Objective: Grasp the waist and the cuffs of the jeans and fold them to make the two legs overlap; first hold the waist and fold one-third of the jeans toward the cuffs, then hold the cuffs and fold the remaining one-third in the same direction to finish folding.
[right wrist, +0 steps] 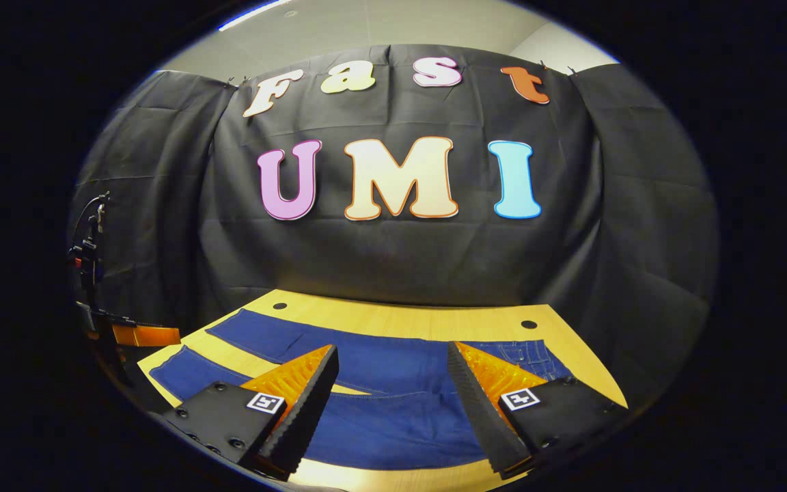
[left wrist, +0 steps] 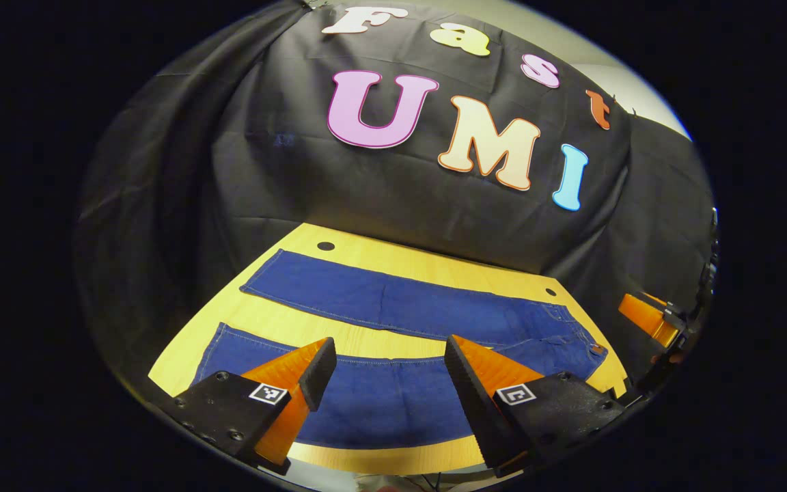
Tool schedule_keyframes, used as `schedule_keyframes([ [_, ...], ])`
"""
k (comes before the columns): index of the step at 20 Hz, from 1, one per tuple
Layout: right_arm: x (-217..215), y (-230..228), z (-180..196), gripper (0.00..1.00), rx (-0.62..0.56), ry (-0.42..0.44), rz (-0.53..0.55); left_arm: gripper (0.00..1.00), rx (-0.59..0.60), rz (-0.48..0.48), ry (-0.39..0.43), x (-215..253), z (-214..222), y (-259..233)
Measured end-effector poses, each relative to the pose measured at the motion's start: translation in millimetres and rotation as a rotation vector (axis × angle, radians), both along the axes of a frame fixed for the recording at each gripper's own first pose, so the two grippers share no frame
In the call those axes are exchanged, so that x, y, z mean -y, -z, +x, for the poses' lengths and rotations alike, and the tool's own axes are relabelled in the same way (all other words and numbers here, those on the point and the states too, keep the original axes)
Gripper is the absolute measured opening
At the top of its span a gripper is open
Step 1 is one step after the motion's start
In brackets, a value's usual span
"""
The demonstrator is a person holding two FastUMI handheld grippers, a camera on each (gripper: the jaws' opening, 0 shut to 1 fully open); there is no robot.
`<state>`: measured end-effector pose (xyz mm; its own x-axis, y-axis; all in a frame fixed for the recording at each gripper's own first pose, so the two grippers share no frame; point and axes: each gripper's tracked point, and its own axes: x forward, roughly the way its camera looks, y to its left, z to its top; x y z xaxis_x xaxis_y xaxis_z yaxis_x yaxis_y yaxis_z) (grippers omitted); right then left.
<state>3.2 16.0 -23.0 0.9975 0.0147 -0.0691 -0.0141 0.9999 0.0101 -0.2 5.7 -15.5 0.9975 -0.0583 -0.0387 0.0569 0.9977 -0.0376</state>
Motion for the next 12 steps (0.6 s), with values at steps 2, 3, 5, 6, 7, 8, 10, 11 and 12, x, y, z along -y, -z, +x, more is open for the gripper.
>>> schedule_keyframes([
  [2,-4.9,3.7,-1.1,0.99,-0.013,-0.003,0.016,0.95,-0.009,0.001,0.011,-4.9,2.1,3.6],
  [3,-7.4,6.1,-1.5,0.99,-0.021,-0.004,0.023,0.95,-0.013,0.008,0.025,-7.1,3.4,5.0],
  [5,-10.4,12.4,-3.4,0.99,-0.038,-0.003,0.033,0.95,-0.035,0.027,0.073,-12.2,3.4,12.1],
  [6,-12.0,15.3,-4.1,0.99,-0.045,-0.004,0.036,0.95,-0.057,0.044,0.097,-15.1,3.4,18.8],
  [7,-12.8,18.1,-6.4,0.99,-0.053,0.001,0.041,0.95,-0.082,0.068,0.118,-18.4,2.3,26.4],
  [8,-13.8,20.5,-7.9,0.99,-0.062,0.004,0.05,0.95,-0.106,0.097,0.142,-22.2,2.2,33.5],
  [10,-17.3,27.2,-10.7,0.99,-0.077,0.01,0.064,0.95,-0.173,0.153,0.21,-27.1,-2.7,50.5],
  [11,-17.9,32.3,-12.2,0.99,-0.085,0.014,0.064,0.95,-0.229,0.181,0.248,-30.2,-8.0,62.9],
  [12,-18.6,36.1,-14.1,0.99,-0.096,0.022,0.059,0.95,-0.281,0.212,0.284,-36.9,-13.7,77.9],
])
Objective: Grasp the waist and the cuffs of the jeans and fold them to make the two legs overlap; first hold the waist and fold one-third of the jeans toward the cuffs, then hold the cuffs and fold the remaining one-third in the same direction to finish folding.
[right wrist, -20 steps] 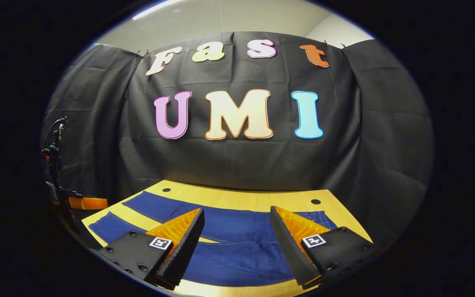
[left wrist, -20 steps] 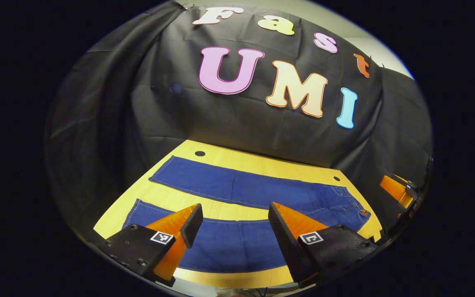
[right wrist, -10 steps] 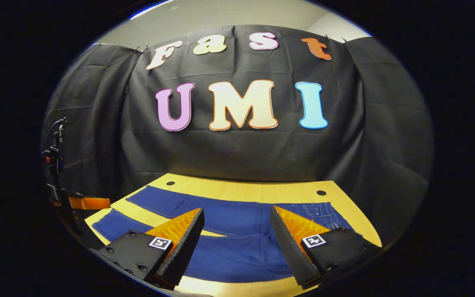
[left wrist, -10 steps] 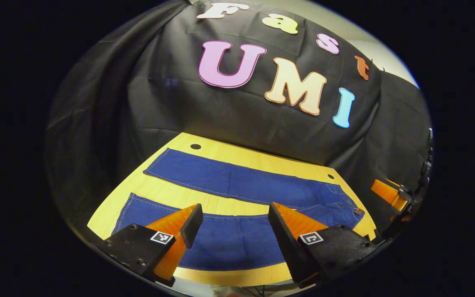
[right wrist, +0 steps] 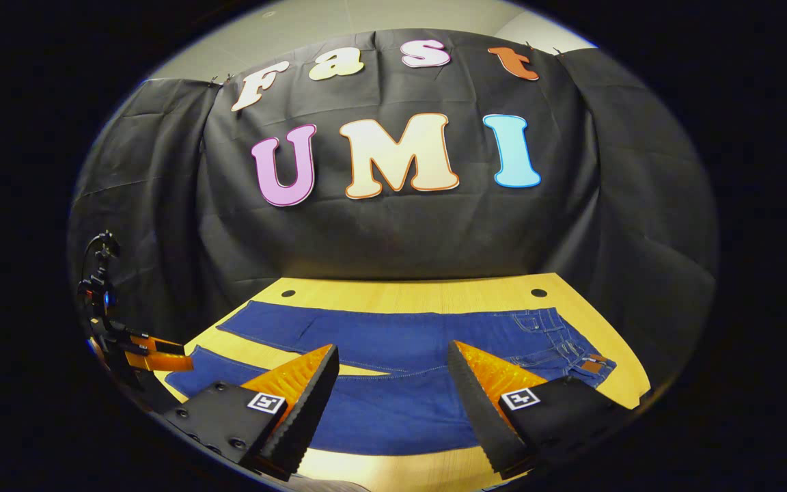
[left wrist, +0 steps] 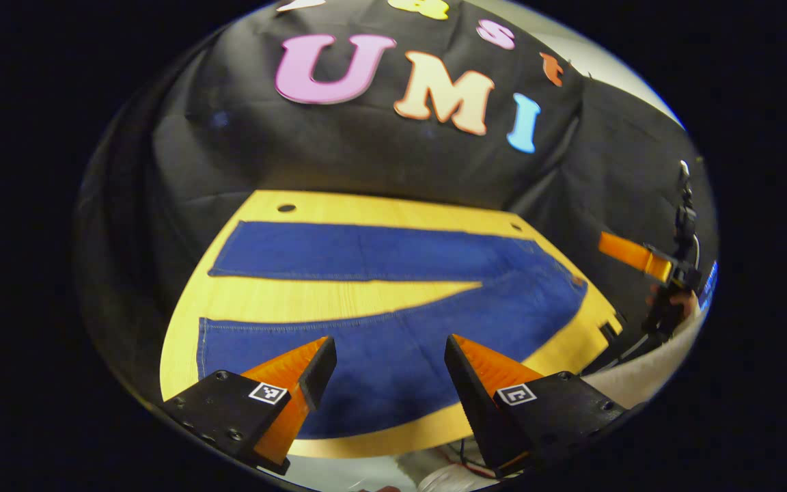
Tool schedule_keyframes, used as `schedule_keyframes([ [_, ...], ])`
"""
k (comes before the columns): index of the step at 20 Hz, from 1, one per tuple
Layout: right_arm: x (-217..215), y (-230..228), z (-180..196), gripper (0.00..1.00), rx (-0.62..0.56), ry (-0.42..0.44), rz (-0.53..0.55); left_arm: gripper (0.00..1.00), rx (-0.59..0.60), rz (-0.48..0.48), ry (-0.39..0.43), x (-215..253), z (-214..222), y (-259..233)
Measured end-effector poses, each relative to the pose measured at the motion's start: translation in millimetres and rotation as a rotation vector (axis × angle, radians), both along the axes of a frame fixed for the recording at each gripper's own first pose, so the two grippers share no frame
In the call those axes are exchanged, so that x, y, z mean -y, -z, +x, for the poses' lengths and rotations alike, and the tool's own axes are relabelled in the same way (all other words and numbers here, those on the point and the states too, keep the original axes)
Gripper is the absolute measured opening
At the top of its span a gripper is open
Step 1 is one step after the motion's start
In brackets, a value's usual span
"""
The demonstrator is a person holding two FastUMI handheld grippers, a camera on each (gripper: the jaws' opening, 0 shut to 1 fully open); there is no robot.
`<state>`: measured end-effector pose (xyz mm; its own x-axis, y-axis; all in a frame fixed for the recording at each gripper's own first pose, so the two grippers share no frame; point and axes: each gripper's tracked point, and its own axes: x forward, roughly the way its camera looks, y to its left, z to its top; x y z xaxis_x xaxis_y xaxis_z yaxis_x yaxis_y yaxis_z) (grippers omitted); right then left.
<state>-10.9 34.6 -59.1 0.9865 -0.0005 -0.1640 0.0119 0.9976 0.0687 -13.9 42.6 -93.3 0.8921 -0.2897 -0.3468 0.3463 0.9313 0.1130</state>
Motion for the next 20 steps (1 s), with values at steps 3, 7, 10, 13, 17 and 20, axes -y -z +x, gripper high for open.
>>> schedule_keyframes([
  [3,-4.4,9.9,-7.3,0.98,-0.018,0.012,-0.004,0.95,-0.102,0.129,0.067,-30.7,-9.8,27.6],
  [7,-7.4,25.9,-18.7,0.98,-0.071,0.027,-0.012,0.96,-0.254,0.265,0.14,-73.6,-26.0,60.1],
  [10,-2.1,37.8,-23.3,0.94,-0.116,0.04,-0.03,0.95,-0.343,0.354,0.177,-100.1,-27.0,80.2],
  [13,6.0,45.9,-28.1,0.94,-0.151,0.056,-0.067,0.96,-0.429,0.424,0.181,-126.0,-30.7,96.5],
  [17,15.3,52.9,-33.3,0.98,-0.171,0.078,-0.09,0.95,-0.468,0.512,0.194,-140.6,-26.5,106.6],
  [20,18.3,56.4,-37.0,0.98,-0.181,0.082,-0.094,0.92,-0.509,0.614,0.205,-153.0,-28.0,117.2],
])
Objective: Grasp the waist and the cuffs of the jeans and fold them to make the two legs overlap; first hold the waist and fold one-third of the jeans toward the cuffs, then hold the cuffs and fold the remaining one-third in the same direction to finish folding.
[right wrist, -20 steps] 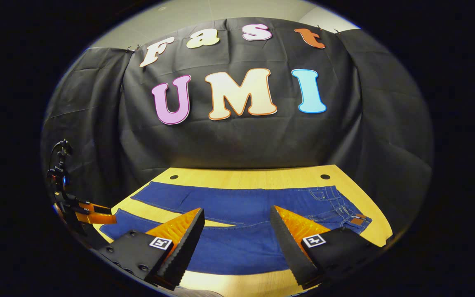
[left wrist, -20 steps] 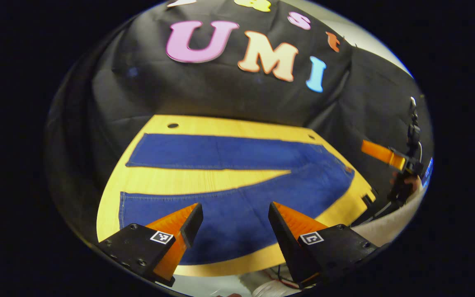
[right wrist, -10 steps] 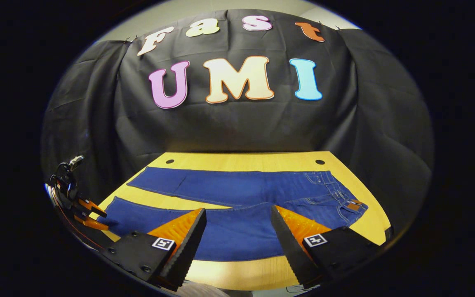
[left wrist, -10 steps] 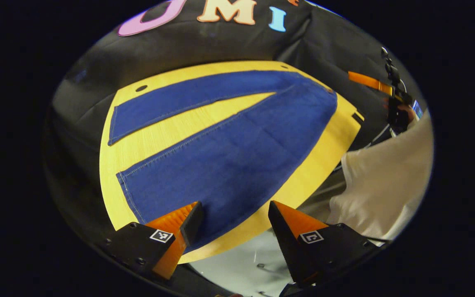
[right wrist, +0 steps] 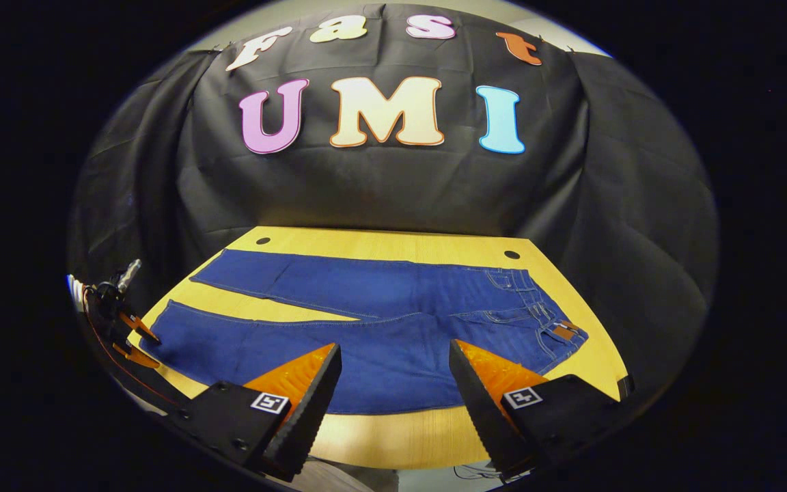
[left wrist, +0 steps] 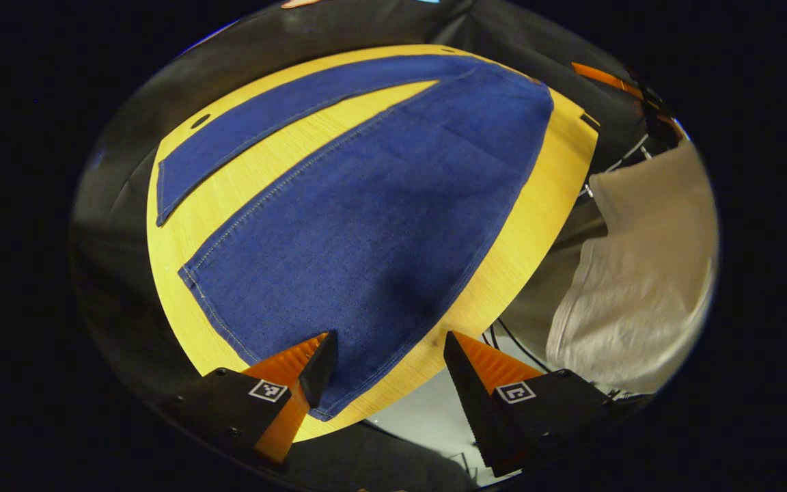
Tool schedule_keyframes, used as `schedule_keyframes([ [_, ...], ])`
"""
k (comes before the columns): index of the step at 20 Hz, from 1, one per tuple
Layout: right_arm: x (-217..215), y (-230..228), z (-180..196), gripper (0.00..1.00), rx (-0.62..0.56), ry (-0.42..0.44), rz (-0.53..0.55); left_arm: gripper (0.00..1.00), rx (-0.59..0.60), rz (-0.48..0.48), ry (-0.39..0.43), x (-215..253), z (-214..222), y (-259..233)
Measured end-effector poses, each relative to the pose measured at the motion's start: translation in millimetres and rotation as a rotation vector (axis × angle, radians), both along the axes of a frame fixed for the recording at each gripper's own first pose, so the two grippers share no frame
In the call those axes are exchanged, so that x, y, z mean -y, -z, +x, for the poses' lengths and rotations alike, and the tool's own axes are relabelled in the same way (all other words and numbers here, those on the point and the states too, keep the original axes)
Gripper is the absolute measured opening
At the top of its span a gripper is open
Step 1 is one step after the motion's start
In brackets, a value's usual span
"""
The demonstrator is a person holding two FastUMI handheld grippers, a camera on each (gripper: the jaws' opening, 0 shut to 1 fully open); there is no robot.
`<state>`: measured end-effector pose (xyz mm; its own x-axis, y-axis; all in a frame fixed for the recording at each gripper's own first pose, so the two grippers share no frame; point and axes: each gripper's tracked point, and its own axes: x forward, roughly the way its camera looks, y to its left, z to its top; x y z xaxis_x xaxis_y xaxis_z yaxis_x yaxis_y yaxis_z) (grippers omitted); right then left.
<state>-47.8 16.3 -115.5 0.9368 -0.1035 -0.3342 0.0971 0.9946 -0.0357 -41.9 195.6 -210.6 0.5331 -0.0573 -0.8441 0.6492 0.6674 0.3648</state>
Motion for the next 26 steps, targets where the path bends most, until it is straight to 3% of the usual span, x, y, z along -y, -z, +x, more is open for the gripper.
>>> schedule_keyframes([
  [2,3.3,2.7,-3.5,0.96,-0.008,0.002,-0.01,0.93,0.009,0.048,0.017,-5.5,2.6,1.1],
  [8,5.4,16.4,-6.0,0.97,-0.032,0.003,-0.001,0.91,-0.016,0.065,-0.007,-6.0,2.4,2.4],
  [9,4.7,19.3,-5.7,0.98,-0.034,0.003,0.003,0.87,-0.015,0.066,-0.008,-5.7,2.4,2.2],
  [11,1.7,22.4,-5.4,0.99,-0.039,0.0,0.015,0.9,-0.008,0.069,0.002,-3.4,2.7,2.6],
  [13,-1.0,25.9,-5.8,0.97,-0.046,-0.006,0.026,0.84,0.001,0.073,0.022,-3.7,2.8,2.5],
  [15,-2.7,27.6,-5.7,0.96,-0.052,-0.012,0.031,0.76,0.015,0.061,0.015,-2.2,7.1,0.9],
  [20,-10.6,32.2,-0.7,0.99,-0.06,-0.046,0.044,0.09,0.044,0.027,-0.033,0.1,18.3,-3.3],
  [22,-16.7,38.4,2.4,0.99,-0.077,-0.087,0.045,0.0,0.02,0.011,-0.038,2.2,17.1,-2.8],
  [26,-18.6,55.7,11.2,0.96,-0.144,-0.215,0.035,0.0,-0.044,-0.024,-0.069,1.7,19.3,-4.1],
])
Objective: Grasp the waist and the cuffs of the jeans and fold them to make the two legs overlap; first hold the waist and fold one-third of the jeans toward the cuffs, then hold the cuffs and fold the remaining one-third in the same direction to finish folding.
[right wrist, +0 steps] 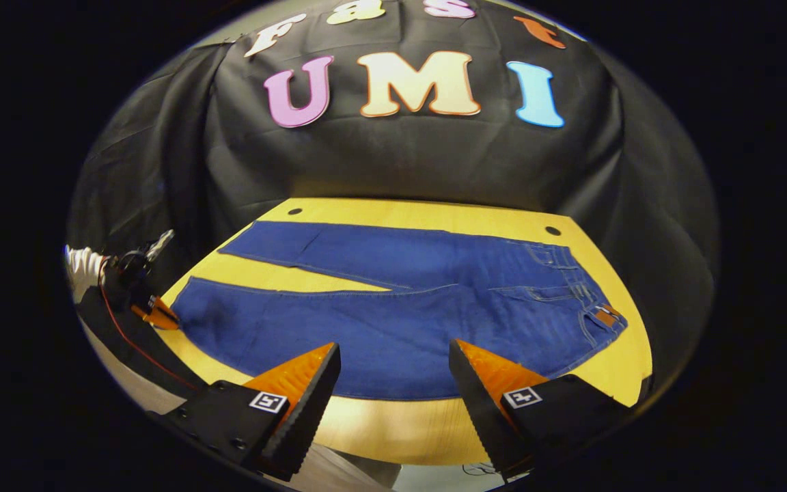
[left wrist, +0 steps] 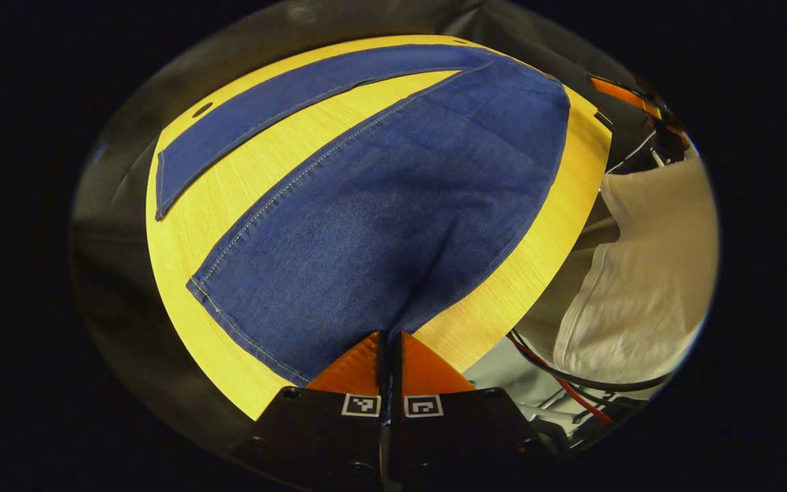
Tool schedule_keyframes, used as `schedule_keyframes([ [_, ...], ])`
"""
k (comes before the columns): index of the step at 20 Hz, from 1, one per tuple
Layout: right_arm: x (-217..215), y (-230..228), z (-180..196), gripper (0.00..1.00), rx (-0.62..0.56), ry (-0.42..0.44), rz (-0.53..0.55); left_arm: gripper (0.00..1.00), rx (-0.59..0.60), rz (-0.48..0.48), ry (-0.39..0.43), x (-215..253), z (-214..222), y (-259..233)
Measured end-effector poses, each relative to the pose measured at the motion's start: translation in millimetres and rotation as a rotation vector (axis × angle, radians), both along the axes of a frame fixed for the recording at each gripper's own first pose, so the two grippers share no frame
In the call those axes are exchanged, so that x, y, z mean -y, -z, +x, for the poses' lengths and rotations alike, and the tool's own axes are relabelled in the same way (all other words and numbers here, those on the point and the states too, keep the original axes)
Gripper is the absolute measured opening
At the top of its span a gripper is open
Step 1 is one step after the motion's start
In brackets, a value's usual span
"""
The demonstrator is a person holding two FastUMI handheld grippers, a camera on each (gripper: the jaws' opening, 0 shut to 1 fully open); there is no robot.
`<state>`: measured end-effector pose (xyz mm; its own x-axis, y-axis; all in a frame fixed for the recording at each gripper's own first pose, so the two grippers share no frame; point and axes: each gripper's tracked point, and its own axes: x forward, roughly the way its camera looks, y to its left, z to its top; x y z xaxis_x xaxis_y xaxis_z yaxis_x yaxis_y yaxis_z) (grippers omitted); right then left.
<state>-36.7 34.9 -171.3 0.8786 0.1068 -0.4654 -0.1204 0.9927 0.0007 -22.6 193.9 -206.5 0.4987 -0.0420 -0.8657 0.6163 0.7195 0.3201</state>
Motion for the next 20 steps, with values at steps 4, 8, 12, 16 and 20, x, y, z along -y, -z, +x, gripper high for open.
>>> schedule_keyframes([
  [4,35.8,24.1,3.9,0.99,-0.087,-0.108,-0.078,0.0,-0.019,-0.01,-0.036,-0.6,1.0,0.6],
  [8,98.4,54.2,7.6,0.99,-0.211,-0.198,-0.187,0.0,-0.022,-0.009,-0.115,-1.0,-0.1,-1.8],
  [12,153.4,90.6,8.3,0.99,-0.388,-0.319,-0.301,0.0,-0.027,0.044,-0.158,-2.0,1.9,1.1],
  [16,176.2,110.6,8.6,0.99,-0.477,-0.415,-0.375,0.0,-0.047,0.091,-0.18,0.7,2.2,2.2],
  [20,177.7,121.4,10.2,0.99,-0.539,-0.444,-0.366,0.0,-0.047,0.083,-0.21,0.0,3.0,2.6],
])
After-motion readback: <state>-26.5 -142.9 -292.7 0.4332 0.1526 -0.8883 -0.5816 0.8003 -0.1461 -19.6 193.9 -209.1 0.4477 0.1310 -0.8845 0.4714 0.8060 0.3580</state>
